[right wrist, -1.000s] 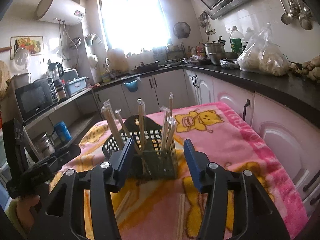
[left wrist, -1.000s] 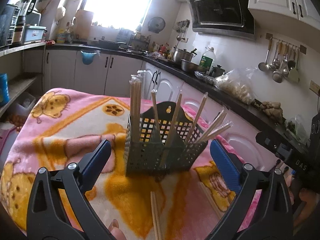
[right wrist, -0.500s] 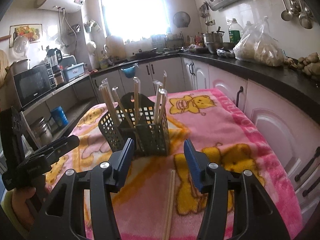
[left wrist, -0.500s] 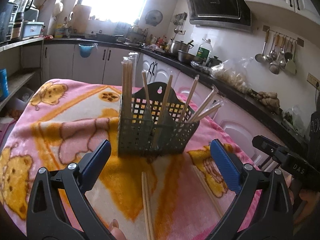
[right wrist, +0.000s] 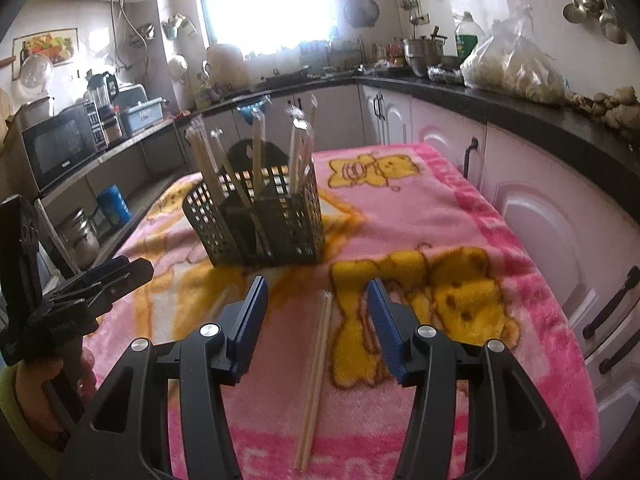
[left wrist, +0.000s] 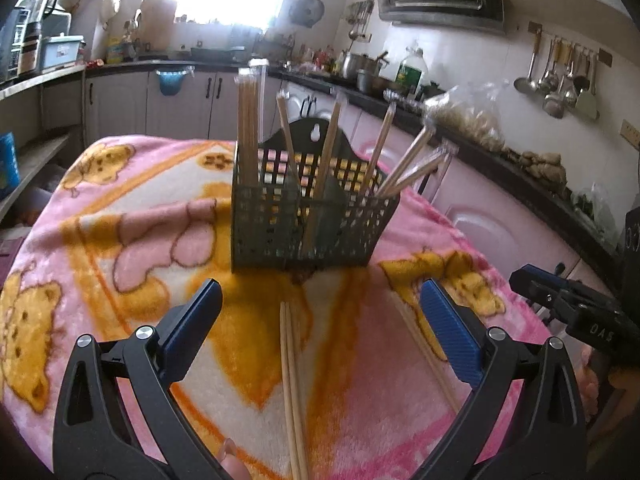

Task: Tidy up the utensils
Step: 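Withdraw both grippers from the caddy toward the last loose chopsticks, then grasp a chopstick with the left gripper while the right gripper grasps the other chopstick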

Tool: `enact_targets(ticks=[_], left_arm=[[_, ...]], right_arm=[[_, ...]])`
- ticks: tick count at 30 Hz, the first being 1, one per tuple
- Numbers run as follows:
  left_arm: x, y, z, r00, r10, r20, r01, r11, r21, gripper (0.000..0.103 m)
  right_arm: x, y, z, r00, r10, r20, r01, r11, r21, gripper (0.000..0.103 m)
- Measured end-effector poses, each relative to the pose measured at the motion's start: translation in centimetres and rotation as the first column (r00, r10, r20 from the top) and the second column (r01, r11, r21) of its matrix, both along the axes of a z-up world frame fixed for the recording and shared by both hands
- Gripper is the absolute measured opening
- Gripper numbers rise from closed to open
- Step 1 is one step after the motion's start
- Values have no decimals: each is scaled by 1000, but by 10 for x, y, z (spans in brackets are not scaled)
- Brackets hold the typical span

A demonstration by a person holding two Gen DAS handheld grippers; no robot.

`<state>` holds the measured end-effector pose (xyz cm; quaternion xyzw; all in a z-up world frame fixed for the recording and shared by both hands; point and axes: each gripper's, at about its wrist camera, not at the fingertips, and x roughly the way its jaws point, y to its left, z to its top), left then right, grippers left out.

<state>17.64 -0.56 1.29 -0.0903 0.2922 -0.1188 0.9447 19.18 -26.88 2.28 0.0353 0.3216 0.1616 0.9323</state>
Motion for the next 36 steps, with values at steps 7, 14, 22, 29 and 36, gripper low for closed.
enact_targets(ticks=[7, 14, 22, 29, 36], left_arm=[[13, -2, -33, 993, 7, -120, -5, 1000, 16, 91], [31, 3, -64, 976, 24, -218, -26, 1000, -9, 91], [49, 3, -74, 964, 4, -267, -14, 999, -37, 68], [62, -1, -84, 949, -18, -314, 3, 999, -49, 58], [74, -6, -84, 935, -40, -353, 31, 999, -30, 59]], right_arm=[[11, -1, -27, 996, 27, -84, -28, 1000, -6, 50], [30, 15, -50, 984, 68, -164, -71, 997, -13, 50], [57, 35, -62, 972, 111, -206, -121, 992, -36, 50], [85, 44, -78, 955, 104, -278, -123, 991, -53, 43], [108, 52, -86, 941, 65, -331, -103, 990, -100, 42]])
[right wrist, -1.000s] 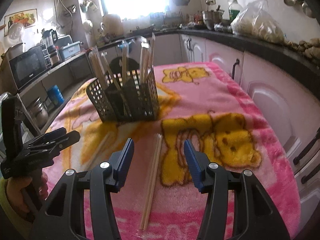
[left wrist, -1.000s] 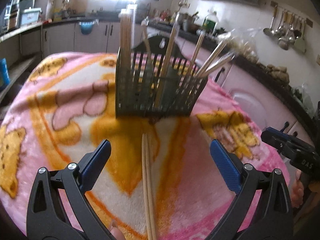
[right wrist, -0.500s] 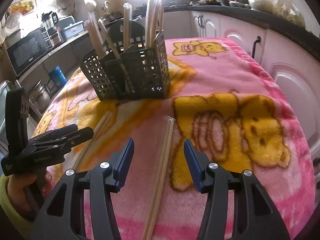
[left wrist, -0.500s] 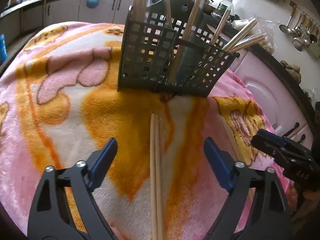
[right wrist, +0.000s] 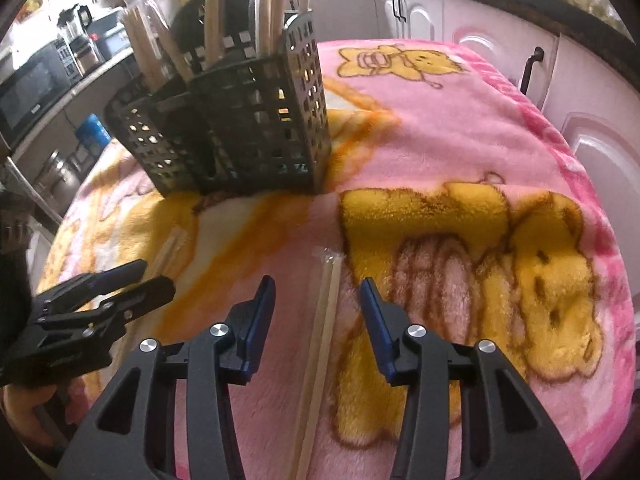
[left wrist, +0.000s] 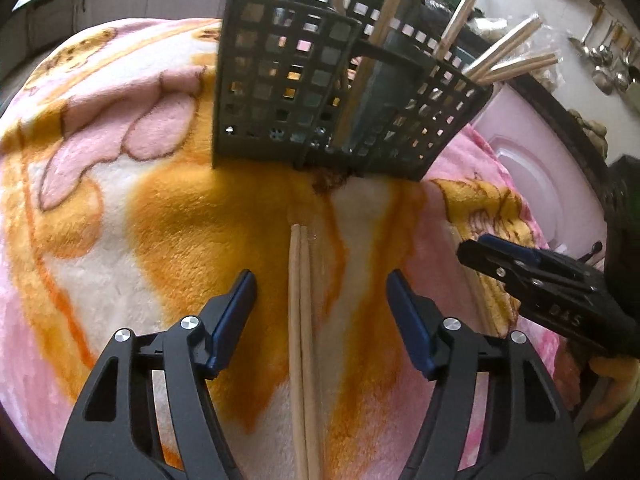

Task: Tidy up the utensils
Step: 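Grasp a chopstick with the left gripper while the right gripper grasps the other chopstick, then lift the left gripper's chopstick over the caddy while the right gripper carries its chopstick there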

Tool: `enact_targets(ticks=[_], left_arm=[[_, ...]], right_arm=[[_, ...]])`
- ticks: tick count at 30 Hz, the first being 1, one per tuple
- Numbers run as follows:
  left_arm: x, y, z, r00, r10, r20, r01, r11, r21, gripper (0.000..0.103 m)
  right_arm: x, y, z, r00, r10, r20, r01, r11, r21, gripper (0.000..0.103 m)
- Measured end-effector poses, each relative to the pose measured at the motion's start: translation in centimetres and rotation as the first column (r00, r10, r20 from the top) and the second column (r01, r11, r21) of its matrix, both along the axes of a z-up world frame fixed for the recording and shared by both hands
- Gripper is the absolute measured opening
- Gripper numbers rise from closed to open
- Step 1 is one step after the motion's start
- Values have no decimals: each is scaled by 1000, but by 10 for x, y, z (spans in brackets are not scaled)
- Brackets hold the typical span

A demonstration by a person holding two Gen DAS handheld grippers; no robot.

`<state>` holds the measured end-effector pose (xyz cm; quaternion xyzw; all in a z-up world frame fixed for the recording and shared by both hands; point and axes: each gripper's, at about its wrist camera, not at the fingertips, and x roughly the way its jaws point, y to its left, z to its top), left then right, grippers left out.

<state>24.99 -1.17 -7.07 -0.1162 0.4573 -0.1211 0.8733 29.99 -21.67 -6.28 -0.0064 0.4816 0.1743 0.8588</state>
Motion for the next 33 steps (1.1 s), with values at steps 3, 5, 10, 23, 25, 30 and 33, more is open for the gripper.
enact_targets(ticks=[3, 5, 10, 23, 25, 30, 33], left_arm=[[4, -4, -1, 1000, -23, -9, 24, 999, 38, 58], [6, -8, -1, 999, -37, -16, 38, 997, 62, 58], [15, -17, -4, 997, -66, -25, 69, 990, 120, 57], [18, -2, -8, 999, -50, -17, 51, 994, 101, 5], [14, 0, -4, 998, -66, -10, 67, 995, 73, 5], [0, 8, 17, 995, -92, 49, 91, 996, 16, 5], [-8, 12, 30, 992, -94, 86, 94, 996, -6, 5]], right_arm=[[7, 7, -7, 999, -10, -31, 8, 999, -34, 35], [9, 11, -14, 999, -14, -37, 12, 998, -62, 26], [5, 20, -16, 1000, 2, 8, -1, 992, -128, 16], [-5, 0, 7, 1000, -5, 26, 3, 998, 55, 9], [-7, 0, 14, 999, -1, 46, -2, 997, 78, 9], [-17, 2, 32, 995, 12, 98, -22, 994, 106, 9], [-23, 5, 41, 992, 20, 124, -34, 994, 106, 9]])
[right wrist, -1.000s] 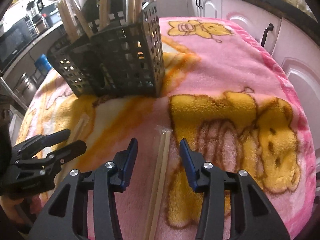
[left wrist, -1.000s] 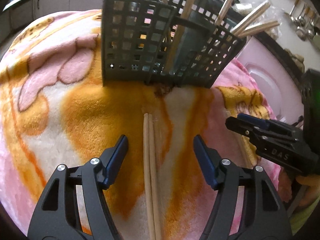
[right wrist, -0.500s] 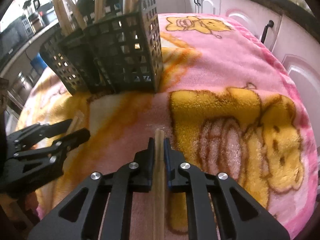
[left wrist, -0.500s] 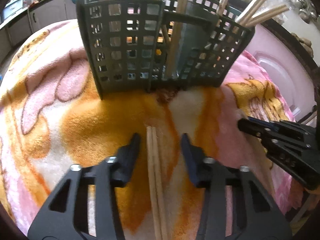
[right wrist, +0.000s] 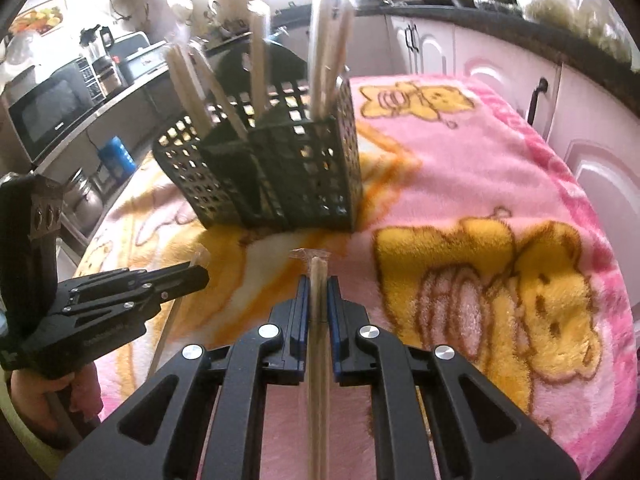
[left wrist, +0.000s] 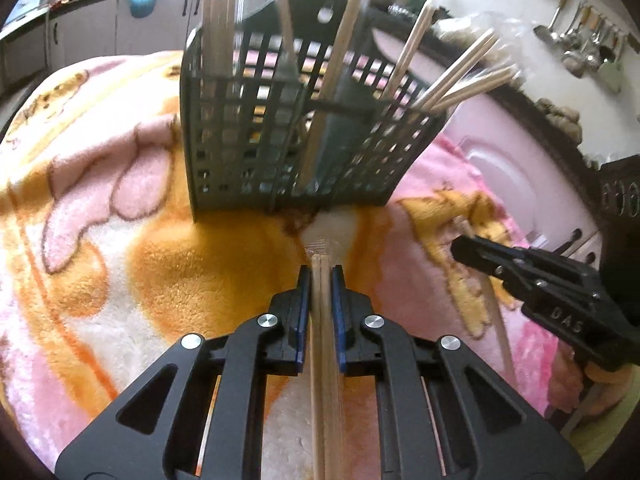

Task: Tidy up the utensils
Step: 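Lift the left gripper's chopstick over the caddy while the right gripper carries its chopstick there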

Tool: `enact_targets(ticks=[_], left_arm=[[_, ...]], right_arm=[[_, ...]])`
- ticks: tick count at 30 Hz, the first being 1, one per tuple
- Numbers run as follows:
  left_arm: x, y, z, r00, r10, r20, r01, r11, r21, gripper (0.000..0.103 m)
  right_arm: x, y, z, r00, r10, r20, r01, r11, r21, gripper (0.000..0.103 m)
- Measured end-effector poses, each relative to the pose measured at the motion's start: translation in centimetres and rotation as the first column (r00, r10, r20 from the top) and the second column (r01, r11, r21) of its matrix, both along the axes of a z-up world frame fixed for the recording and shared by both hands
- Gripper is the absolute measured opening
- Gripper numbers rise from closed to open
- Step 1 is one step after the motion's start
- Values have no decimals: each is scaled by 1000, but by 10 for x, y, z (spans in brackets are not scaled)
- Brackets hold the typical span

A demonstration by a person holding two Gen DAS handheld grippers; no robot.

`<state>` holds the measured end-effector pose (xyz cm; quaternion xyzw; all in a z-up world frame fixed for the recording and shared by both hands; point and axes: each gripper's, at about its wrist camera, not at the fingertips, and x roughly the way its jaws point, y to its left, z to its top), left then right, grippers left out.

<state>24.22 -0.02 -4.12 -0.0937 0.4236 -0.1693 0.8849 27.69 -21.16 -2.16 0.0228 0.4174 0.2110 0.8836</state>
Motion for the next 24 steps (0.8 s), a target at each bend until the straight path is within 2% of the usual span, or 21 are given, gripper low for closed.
enact_targets(ticks=[7, 14, 19, 24], left_arm=[[-16, 5, 35, 993, 30, 114, -29, 999, -17, 5], [-20, 9, 73, 974, 59, 219, -55, 998, -24, 5], [-19, 15, 96, 961, 73, 268, -67, 997, -33, 5], [-11, 20, 119, 944, 84, 319, -75, 996, -41, 5]], right_arm=[[-15, 4, 25, 997, 22, 73, -26, 998, 61, 9], [-27, 11, 67, 974, 44, 221, -77, 987, 141, 9], [-29, 13, 102, 941, 29, 337, -98, 976, 192, 9], [-23, 5, 135, 894, -32, 448, -101, 957, 271, 9]])
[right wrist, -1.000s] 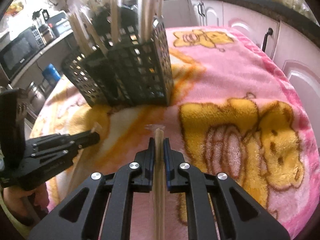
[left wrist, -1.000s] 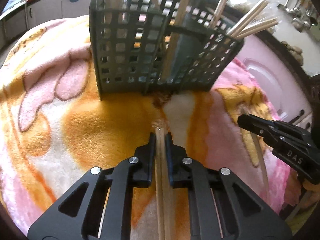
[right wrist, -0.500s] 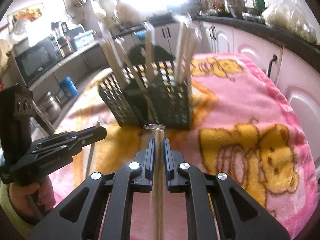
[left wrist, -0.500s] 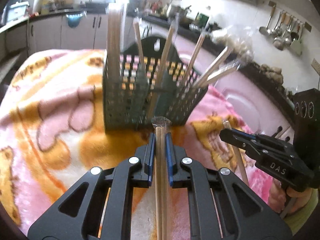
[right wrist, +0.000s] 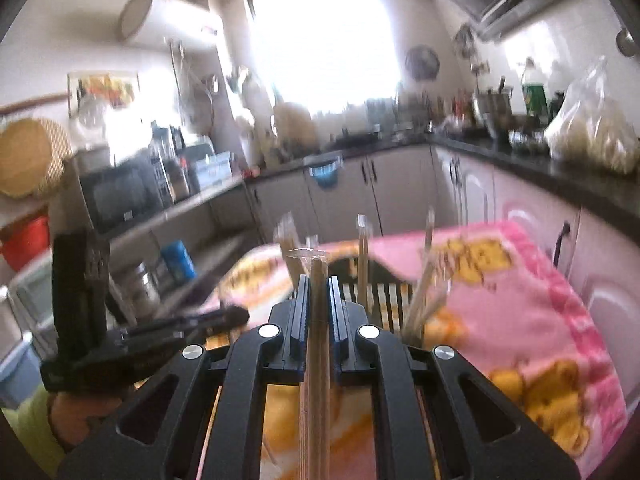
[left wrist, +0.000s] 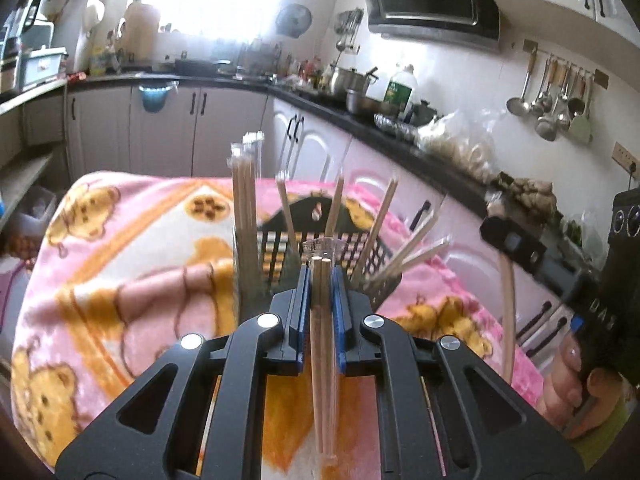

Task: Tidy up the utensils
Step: 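Lift the left gripper's chopstick over the caddy while the right gripper carries its chopstick there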

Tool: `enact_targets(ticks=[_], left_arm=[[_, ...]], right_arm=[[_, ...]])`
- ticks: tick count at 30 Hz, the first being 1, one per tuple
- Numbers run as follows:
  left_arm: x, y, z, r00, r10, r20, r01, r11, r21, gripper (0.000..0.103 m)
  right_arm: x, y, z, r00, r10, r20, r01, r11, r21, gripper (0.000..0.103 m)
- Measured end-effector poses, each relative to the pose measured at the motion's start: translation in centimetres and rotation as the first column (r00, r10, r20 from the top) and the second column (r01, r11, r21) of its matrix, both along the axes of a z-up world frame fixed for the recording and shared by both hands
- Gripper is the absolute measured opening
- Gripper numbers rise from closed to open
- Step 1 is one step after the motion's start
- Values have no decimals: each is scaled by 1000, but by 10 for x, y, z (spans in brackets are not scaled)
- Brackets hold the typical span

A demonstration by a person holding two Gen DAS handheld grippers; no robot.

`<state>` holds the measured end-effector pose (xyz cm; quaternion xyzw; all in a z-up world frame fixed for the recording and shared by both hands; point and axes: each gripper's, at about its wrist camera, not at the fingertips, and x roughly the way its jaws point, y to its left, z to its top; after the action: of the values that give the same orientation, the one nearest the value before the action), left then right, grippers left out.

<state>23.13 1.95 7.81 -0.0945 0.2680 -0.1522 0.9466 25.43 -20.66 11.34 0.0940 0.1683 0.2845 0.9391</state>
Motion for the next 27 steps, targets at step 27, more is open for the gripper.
enact_targets(ticks=[27], left_arm=[[69, 8, 106, 962, 90, 257, -108, 992, 57, 5]], right_arm=[[109, 16, 37, 961, -188, 201, 173, 981, 86, 9]])
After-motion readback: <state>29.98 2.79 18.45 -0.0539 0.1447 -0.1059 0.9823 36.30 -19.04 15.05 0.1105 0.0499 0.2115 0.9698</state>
